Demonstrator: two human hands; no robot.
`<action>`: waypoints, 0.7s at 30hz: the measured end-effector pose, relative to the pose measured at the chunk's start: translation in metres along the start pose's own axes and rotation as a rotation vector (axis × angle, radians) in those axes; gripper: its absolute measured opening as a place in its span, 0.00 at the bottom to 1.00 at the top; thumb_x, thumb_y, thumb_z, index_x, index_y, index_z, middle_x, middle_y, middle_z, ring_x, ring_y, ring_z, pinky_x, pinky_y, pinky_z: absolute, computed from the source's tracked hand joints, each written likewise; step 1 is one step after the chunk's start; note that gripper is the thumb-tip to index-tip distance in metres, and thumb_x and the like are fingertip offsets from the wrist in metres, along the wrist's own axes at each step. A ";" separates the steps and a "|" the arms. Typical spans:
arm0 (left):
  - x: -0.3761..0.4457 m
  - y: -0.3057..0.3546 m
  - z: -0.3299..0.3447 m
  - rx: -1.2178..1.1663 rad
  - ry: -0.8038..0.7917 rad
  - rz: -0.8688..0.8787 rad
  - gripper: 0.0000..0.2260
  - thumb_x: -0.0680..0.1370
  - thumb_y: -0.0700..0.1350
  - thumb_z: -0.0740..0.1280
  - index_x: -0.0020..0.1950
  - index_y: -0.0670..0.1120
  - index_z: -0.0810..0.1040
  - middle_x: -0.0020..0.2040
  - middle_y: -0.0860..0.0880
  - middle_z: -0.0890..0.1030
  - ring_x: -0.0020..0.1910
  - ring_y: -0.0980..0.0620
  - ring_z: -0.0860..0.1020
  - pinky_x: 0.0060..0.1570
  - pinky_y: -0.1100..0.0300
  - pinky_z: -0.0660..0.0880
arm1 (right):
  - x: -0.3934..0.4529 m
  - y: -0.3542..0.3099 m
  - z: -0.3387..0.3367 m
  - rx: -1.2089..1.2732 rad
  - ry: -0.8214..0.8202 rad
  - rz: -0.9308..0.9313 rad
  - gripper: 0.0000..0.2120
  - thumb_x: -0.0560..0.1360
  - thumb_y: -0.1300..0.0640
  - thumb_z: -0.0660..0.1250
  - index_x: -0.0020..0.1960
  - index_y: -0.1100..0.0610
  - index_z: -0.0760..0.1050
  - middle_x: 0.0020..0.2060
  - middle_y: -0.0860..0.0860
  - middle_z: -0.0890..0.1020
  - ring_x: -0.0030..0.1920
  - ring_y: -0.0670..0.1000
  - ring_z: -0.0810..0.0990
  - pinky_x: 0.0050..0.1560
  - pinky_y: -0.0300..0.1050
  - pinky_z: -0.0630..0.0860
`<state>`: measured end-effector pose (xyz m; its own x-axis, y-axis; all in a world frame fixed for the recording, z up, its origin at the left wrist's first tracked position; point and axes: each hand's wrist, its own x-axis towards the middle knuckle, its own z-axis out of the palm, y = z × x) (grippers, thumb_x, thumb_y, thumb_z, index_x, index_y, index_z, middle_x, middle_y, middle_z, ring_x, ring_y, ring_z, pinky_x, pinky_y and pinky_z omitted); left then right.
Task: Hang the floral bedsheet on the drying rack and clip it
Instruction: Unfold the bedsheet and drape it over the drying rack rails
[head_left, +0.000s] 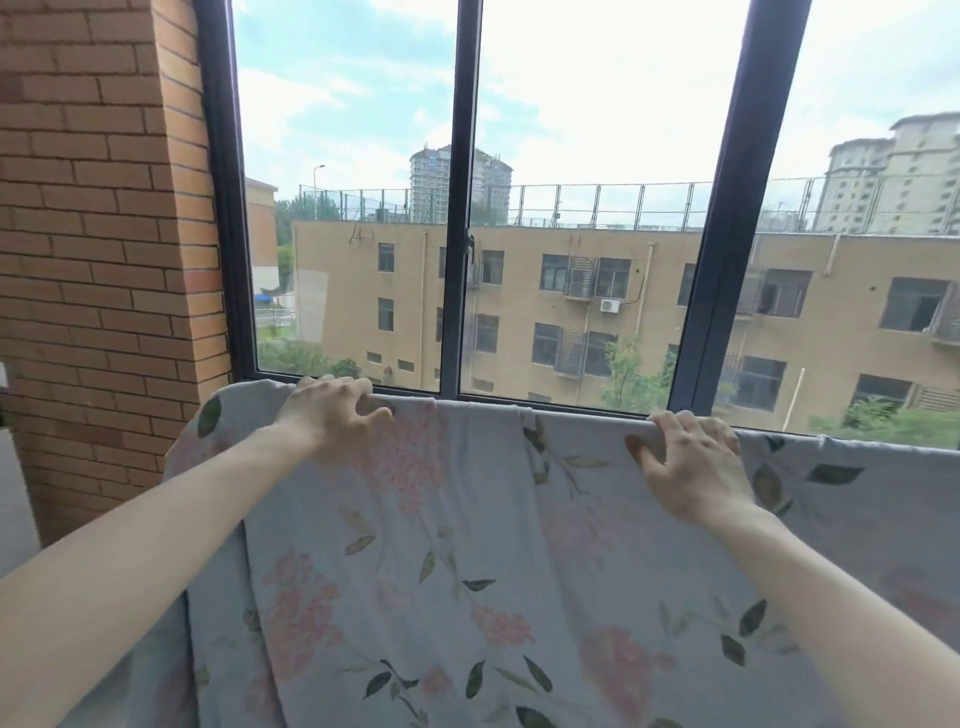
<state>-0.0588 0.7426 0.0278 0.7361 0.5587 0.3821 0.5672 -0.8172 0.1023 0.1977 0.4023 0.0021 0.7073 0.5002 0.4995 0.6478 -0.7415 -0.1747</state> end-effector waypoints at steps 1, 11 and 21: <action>-0.001 -0.002 -0.002 0.011 -0.030 -0.031 0.17 0.80 0.65 0.56 0.41 0.53 0.66 0.45 0.51 0.75 0.49 0.47 0.72 0.55 0.49 0.65 | -0.001 0.001 -0.003 0.001 -0.014 0.003 0.22 0.82 0.37 0.57 0.67 0.49 0.72 0.63 0.51 0.76 0.70 0.57 0.68 0.75 0.53 0.54; -0.040 -0.027 -0.024 0.074 -0.023 -0.126 0.29 0.82 0.60 0.61 0.81 0.54 0.62 0.81 0.49 0.64 0.80 0.48 0.60 0.78 0.49 0.54 | -0.002 -0.005 -0.020 0.064 -0.023 0.008 0.26 0.81 0.38 0.58 0.73 0.52 0.71 0.70 0.55 0.75 0.74 0.59 0.66 0.80 0.59 0.50; -0.030 -0.038 -0.017 0.034 -0.044 -0.040 0.28 0.80 0.60 0.62 0.80 0.56 0.64 0.78 0.50 0.68 0.77 0.46 0.63 0.76 0.46 0.58 | -0.028 -0.129 -0.017 0.245 -0.050 -0.312 0.26 0.79 0.44 0.66 0.75 0.50 0.69 0.73 0.49 0.72 0.74 0.57 0.67 0.78 0.59 0.57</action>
<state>-0.1081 0.7543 0.0280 0.7274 0.5975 0.3376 0.6084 -0.7890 0.0856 0.0898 0.4766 0.0249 0.4750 0.7098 0.5201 0.8777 -0.4249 -0.2217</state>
